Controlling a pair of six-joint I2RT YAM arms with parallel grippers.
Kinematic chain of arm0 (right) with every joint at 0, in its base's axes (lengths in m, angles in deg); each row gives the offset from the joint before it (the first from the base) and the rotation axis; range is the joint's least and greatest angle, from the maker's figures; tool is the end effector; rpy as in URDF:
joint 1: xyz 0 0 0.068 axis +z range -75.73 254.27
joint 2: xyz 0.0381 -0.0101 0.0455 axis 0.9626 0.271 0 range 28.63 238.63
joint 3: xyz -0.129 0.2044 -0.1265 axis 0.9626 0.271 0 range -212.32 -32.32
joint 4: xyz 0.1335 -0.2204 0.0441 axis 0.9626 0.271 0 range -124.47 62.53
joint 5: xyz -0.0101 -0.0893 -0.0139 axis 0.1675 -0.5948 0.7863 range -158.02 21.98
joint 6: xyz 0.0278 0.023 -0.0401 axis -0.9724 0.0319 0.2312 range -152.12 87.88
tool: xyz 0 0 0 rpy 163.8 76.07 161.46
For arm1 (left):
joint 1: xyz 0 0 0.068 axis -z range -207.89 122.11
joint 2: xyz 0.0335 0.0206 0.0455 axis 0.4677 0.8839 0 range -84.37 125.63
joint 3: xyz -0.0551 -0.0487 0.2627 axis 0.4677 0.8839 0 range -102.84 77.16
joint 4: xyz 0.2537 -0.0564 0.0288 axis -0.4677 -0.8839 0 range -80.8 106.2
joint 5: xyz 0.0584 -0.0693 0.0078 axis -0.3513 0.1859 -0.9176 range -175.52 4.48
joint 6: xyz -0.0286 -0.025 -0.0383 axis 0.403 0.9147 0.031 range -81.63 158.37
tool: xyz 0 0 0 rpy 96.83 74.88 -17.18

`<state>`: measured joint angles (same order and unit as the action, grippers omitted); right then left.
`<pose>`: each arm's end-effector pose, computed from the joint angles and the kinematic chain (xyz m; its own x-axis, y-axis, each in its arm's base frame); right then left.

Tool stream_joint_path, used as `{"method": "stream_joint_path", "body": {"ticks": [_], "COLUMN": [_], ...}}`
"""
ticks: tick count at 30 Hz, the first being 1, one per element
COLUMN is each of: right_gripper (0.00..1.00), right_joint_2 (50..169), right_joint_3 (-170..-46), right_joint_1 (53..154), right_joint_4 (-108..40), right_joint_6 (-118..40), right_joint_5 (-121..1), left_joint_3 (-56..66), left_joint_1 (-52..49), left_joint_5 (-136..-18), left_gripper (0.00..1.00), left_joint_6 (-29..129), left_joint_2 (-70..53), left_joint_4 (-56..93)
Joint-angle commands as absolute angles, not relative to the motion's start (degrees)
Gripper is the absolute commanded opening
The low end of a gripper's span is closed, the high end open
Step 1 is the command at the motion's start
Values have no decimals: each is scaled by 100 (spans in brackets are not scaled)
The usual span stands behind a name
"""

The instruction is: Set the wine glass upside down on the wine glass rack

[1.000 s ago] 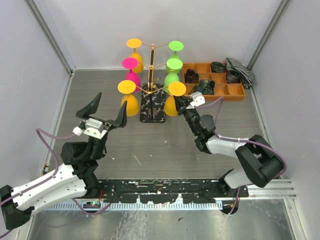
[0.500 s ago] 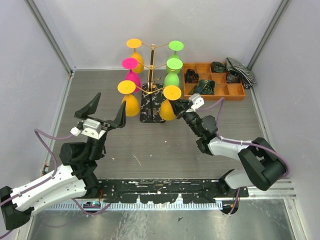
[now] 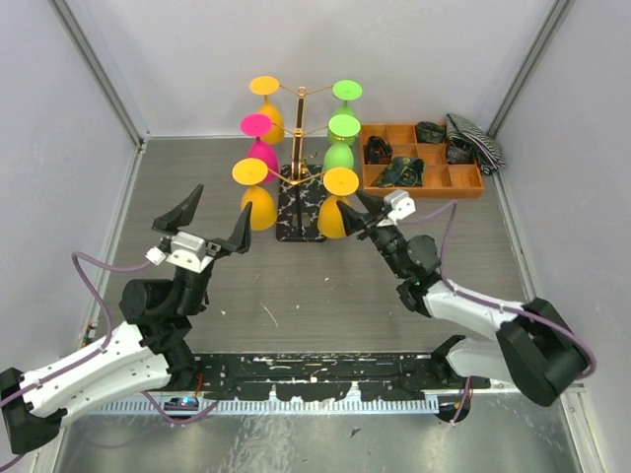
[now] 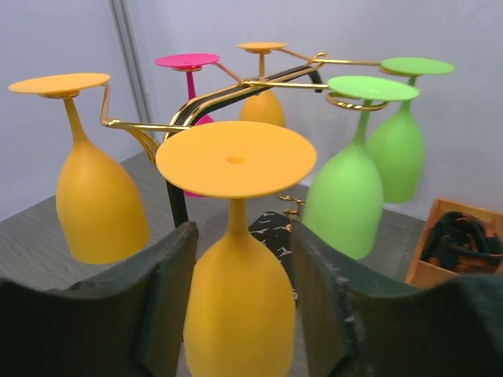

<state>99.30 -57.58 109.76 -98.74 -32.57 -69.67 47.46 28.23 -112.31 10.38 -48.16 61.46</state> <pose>0.2050 0.1449 0.2656 0.2589 0.1941 -0.9462 -0.5602 0.8282 0.0166 0.0911 -0.1071 0.3675 0.5639 -0.0881 -0.8211 0.3175 0.9410 0.1171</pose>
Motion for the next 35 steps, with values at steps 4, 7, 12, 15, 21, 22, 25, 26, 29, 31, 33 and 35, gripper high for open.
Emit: {"method": "stream_joint_path", "body": {"ticks": [4, 7, 12, 15, 21, 22, 25, 26, 29, 31, 33, 35], "right_gripper": [100, 100, 100, 100, 100, 100, 100, 100, 100, 100, 100, 100], "right_joint_2": [8204, 7375, 6370, 6204, 6462, 6506, 6561, 6564, 6504, 6398, 6265, 6199], "right_joint_3": [-5467, -5560, -6160, -6545, -6898, -6882, -6760, -6728, -6631, -6503, -6401, -6391], "right_joint_1": [11000, 10998, 10995, 10991, 10994, 10991, 10996, 10994, 10990, 10996, 10996, 10994], "right_joint_4": [-8358, -7309, -5489, -4657, -3996, -3999, -4143, -4213, -4343, -4478, -4562, -4532], "right_joint_6": [-3275, -3367, -3556, -3897, -4223, -4208, -4224, -4228, -4170, -4141, -4128, -4173], "right_joint_5": [-7853, -8305, -8893, -9251, -9578, -9531, -9407, -9352, -9232, -9202, -9218, -9287], "left_joint_3": [4424, 4356, 4371, 4360, 4063, 4033, 4000, 3992, 3972, 3964, 3963, 3958], "left_joint_1": [2837, 2842, 2837, 2838, 2842, 2840, 2843, 2842, 2840, 2841, 2841, 2839], "left_joint_5": [-11302, -11316, -11374, -11479, -11659, -11632, -11560, -11563, -11616, -11628, -11629, -11636], "left_gripper": [98, 98, 98, 98, 98, 98, 98, 98, 98, 98, 98, 98], "left_joint_6": [1280, 1440, 1673, 1747, 1647, 1655, 1675, 1668, 1641, 1640, 1640, 1627], "left_joint_2": [-4915, -5006, -5114, -5085, -4957, -4951, -4927, -4909, -4863, -4847, -4834, -4826], "left_joint_4": [5391, 5059, 4792, 4678, 4352, 4316, 4310, 4310, 4292, 4298, 4293, 4286]}}
